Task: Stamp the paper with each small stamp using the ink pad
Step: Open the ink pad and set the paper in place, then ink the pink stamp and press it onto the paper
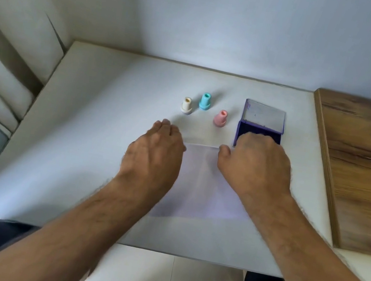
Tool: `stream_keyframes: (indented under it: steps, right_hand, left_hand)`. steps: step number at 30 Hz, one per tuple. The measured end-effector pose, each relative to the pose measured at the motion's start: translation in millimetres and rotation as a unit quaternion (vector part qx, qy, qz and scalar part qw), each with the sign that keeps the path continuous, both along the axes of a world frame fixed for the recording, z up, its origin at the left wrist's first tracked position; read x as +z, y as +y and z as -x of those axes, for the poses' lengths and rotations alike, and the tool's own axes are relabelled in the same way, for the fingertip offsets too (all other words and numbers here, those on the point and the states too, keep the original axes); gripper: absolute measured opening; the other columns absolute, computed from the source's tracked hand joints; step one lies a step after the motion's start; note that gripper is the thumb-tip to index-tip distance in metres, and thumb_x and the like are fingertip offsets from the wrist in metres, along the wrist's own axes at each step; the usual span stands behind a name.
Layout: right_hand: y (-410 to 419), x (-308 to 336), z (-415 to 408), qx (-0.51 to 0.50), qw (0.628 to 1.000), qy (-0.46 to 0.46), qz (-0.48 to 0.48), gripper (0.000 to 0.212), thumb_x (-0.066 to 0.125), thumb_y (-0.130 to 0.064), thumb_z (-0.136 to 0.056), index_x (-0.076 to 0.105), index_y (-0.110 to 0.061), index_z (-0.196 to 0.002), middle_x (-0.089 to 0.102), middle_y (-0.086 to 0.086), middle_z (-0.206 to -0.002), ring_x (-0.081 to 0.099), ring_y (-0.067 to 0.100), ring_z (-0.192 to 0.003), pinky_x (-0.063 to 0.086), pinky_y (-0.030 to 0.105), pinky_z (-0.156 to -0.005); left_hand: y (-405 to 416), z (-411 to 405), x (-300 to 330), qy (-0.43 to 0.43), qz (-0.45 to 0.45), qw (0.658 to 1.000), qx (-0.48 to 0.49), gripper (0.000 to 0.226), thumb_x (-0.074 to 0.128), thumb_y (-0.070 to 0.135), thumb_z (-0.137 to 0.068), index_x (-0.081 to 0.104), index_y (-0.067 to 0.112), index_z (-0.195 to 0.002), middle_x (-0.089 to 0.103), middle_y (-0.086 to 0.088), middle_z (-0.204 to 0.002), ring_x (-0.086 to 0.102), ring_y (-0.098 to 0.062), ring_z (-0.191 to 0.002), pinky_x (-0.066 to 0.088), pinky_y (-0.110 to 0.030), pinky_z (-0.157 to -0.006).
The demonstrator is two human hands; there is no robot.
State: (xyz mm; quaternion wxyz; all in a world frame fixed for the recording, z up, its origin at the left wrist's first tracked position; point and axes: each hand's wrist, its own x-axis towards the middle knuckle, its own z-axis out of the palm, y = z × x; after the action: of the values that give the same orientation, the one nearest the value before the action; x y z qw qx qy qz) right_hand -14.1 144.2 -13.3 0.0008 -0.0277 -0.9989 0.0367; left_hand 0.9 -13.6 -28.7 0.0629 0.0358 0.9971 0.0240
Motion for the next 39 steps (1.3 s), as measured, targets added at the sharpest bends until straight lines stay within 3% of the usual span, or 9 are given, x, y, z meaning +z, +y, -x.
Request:
stream_keyframes:
  steps: [4,8,11,19,22,25,29,35,39]
  right_hand:
    - [-3,1,12,0.029,0.992,0.109,0.047,0.022,0.053,-0.032,-0.090,0.070,-0.017,-0.092,0.067,0.007,-0.083,0.061,0.029,-0.077,0.039,0.029,-0.058]
    - [0,-20,30,0.091,0.982,0.158,0.054,0.032,0.056,-0.020,-0.090,0.062,-0.013,-0.121,0.070,0.010,-0.099,0.055,0.033,-0.091,0.049,0.038,-0.065]
    - [3,-37,42,0.118,0.980,0.143,0.073,0.042,0.054,-0.019,-0.092,0.054,-0.015,-0.134,0.070,0.004,-0.112,0.051,0.033,-0.089,0.050,0.043,-0.069]
    - [4,-42,49,0.080,0.976,0.143,0.140,0.025,0.063,-0.021,-0.090,0.068,-0.023,-0.114,0.074,-0.001,-0.094,0.051,0.028,-0.093,0.051,0.043,-0.074]
    - [2,-36,49,0.003,0.964,0.102,0.245,0.023,0.065,-0.033,-0.089,0.068,-0.030,-0.112,0.059,-0.013,-0.086,0.052,0.018,-0.095,0.051,0.030,-0.077]
    - [-1,-25,51,-0.065,0.916,0.052,0.393,0.023,0.072,-0.041,-0.081,0.071,-0.034,-0.103,0.065,-0.019,-0.091,0.057,0.002,-0.089,0.046,0.016,-0.077]
    - [-4,-13,49,-0.082,0.817,-0.014,0.570,0.020,0.074,-0.026,-0.083,0.073,-0.029,-0.102,0.071,-0.023,-0.069,0.063,-0.011,-0.072,0.050,0.017,-0.075]
    - [-7,-15,50,-0.101,0.703,-0.137,0.691,0.015,0.067,-0.012,-0.088,0.075,-0.009,-0.100,0.072,0.013,-0.080,0.053,0.016,-0.057,0.046,0.028,-0.052]
    - [-6,-16,51,-0.116,0.653,-0.190,0.724,0.019,0.063,-0.016,-0.091,0.073,0.000,-0.093,0.068,0.014,-0.074,0.053,0.015,-0.053,0.045,0.025,-0.047]
  left_hand:
    - [7,4,-1,0.043,-0.047,0.998,-0.024,0.029,0.037,0.030,-0.103,0.053,0.014,-0.122,0.054,-0.004,-0.136,0.056,-0.022,-0.121,0.048,-0.033,-0.093]
    - [9,9,-3,0.089,-0.096,0.991,-0.027,0.014,0.045,0.025,-0.100,0.056,0.017,-0.099,0.064,0.000,-0.109,0.063,-0.024,-0.090,0.042,-0.030,-0.065]
    - [9,14,-6,0.107,-0.125,0.986,-0.023,0.010,0.052,0.021,-0.097,0.058,0.015,-0.093,0.066,0.001,-0.099,0.063,-0.027,-0.080,0.040,-0.028,-0.058]
    - [10,18,-15,0.147,-0.194,0.970,-0.025,0.011,0.067,0.006,-0.086,0.069,0.008,-0.097,0.073,-0.004,-0.100,0.069,-0.030,-0.081,0.057,-0.035,-0.058]
    - [9,18,-14,0.179,-0.228,0.957,-0.019,0.024,0.069,0.004,-0.084,0.070,0.010,-0.106,0.074,-0.003,-0.102,0.070,-0.024,-0.081,0.060,-0.034,-0.062]
    - [9,20,-8,0.183,-0.249,0.951,0.010,0.049,0.074,0.011,-0.084,0.060,0.018,-0.130,0.072,-0.002,-0.115,0.071,-0.019,-0.085,0.056,-0.030,-0.070]
    - [7,21,-4,0.150,-0.315,0.935,0.061,0.055,0.074,0.025,-0.086,0.053,0.029,-0.137,0.067,0.004,-0.122,0.069,-0.017,-0.099,0.056,-0.031,-0.085]
    - [7,22,3,0.120,-0.440,0.881,0.122,0.038,0.076,0.022,-0.083,0.064,0.031,-0.119,0.073,0.012,-0.106,0.068,0.003,-0.094,0.054,-0.017,-0.087]
    - [5,24,6,0.125,-0.500,0.852,0.093,0.035,0.076,0.014,-0.083,0.069,0.030,-0.113,0.072,0.014,-0.106,0.068,0.009,-0.088,0.051,-0.007,-0.079]
